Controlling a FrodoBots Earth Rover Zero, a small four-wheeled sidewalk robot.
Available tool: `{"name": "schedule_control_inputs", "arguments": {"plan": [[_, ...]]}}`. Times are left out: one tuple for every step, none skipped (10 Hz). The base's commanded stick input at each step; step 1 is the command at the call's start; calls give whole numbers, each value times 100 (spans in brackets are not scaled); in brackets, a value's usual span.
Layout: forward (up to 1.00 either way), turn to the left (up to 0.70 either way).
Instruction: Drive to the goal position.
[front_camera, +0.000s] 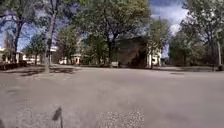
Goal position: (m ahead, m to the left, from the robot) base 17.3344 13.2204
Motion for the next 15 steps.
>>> {"name": "schedule_control_inputs", "arguments": {"plan": [[70,6],[70,6],[70,6],[70,6],[70,6],[70,6],[70,6],[70,6],[70,6],[70,6],[70,6],[70,6],[70,6],[70,6],[70,6]]}}
